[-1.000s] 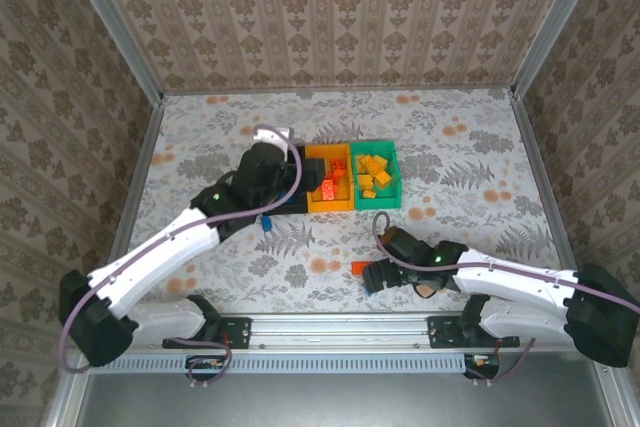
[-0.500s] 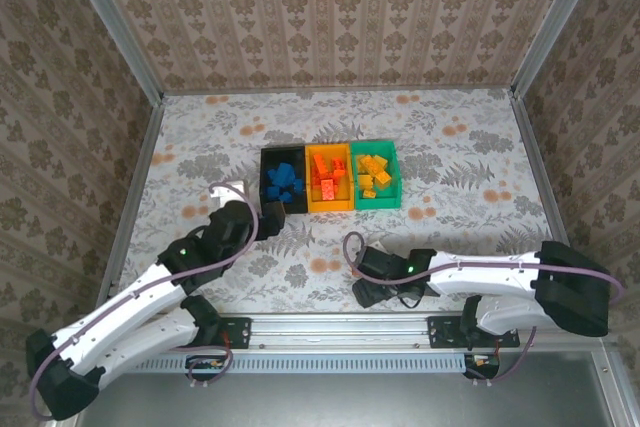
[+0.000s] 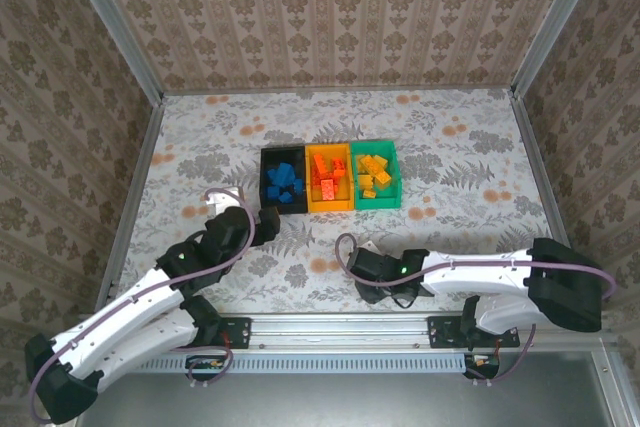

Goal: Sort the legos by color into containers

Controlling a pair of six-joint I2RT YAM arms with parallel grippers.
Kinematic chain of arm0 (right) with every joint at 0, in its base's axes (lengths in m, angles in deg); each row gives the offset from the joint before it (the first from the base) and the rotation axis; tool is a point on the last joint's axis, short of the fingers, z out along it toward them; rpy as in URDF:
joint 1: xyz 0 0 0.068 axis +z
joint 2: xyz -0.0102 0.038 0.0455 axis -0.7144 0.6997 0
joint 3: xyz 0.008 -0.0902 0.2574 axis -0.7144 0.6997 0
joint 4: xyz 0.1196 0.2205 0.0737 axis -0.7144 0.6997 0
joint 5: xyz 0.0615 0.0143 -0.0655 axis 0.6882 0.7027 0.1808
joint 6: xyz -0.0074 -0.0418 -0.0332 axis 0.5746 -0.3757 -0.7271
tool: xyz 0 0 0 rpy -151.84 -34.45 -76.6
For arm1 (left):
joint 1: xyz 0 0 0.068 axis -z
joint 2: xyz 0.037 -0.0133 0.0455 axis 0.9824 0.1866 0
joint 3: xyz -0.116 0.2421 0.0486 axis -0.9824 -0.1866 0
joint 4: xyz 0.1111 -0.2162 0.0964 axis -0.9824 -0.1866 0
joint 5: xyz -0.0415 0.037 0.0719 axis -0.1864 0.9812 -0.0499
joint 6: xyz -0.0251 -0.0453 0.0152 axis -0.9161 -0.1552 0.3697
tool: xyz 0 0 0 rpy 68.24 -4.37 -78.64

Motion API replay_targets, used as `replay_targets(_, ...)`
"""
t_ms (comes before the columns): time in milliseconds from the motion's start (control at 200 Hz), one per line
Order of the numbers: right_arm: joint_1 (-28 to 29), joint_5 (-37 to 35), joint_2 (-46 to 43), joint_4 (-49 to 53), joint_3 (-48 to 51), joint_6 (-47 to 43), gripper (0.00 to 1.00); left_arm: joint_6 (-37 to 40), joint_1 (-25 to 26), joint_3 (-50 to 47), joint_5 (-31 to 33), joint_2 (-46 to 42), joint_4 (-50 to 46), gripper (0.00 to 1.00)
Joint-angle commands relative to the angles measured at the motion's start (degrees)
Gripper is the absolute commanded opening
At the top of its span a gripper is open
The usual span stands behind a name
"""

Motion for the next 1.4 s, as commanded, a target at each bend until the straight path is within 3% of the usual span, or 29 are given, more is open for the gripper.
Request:
replay_targets(0,0.3,-1.9,-4.0,0.9,-1.4,-0.5,0.27,-1.7,0.2,-0.7,1.0,-0.8,-1.8,1.0)
replay_targets(165,-1.8,-2.1,-6.1,1.3,-6.7,-4.7,0.24,-2.4,0.2,-1.0,0.8,-0.9,-2.6,1.0)
replay_targets(360,-9.2,1.4,1.2,-2.0,-19.6,-11.8,0.23,-3.4,0.2,-2.4,0.3,-2.1,-2.5,1.0)
replay_targets(655,-17.7,7.9,23.4,-3.8,-44.5,-15.0,0.24,-6.8,0.4,-5.7,-1.1,-4.8,-2.8,1.0)
replay_targets(930,-20.3,5.2,42.4,2.0,-66.3,-13.2,0.27,-7.7,0.6,-6.0,-2.6,-5.6,-2.7,1.0)
replay_targets(1055,-20.5,4.9,47.0,3.8,-72.1,-11.5,0.39,-7.3,0.7,-5.6,-3.3,-5.6,-2.7,1.0)
replay_targets(1235,-20.6,3.4,47.8,2.8,-73.8,-10.0,0.68,-7.4,0.8,-6.0,-4.4,-5.5,-2.7,1.0)
replay_targets(1395,-20.6,2.1,41.1,-2.4,-66.6,-9.1,0.76,-6.9,0.7,-5.8,-5.0,-5.5,-1.6,1.0)
